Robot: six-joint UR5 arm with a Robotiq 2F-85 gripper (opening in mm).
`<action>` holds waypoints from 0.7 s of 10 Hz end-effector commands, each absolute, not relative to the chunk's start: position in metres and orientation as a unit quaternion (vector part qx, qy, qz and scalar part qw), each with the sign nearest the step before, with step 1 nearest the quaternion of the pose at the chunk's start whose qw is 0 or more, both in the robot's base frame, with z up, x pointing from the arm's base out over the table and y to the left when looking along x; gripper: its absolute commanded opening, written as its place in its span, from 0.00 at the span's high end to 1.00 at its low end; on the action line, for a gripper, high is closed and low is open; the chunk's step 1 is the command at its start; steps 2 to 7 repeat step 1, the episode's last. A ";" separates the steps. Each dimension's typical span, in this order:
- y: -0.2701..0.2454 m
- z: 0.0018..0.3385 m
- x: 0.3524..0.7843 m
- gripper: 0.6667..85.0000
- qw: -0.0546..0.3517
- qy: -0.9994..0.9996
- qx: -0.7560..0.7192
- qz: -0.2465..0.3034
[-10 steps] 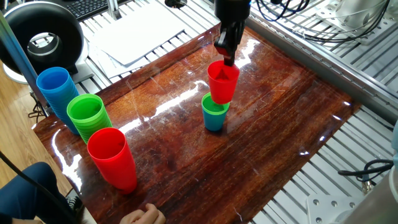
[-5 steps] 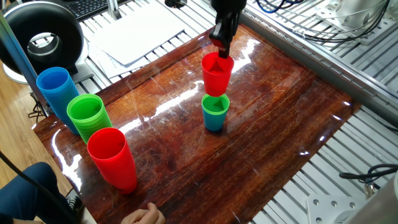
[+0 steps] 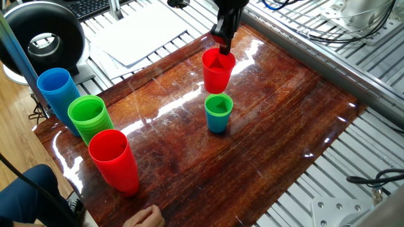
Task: Pick up the cup
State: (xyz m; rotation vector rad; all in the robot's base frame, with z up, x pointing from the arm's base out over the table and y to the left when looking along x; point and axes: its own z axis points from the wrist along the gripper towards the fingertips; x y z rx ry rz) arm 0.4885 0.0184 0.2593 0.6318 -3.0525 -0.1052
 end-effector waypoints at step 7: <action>0.024 0.263 0.487 0.99 0.009 -0.976 0.213 -0.042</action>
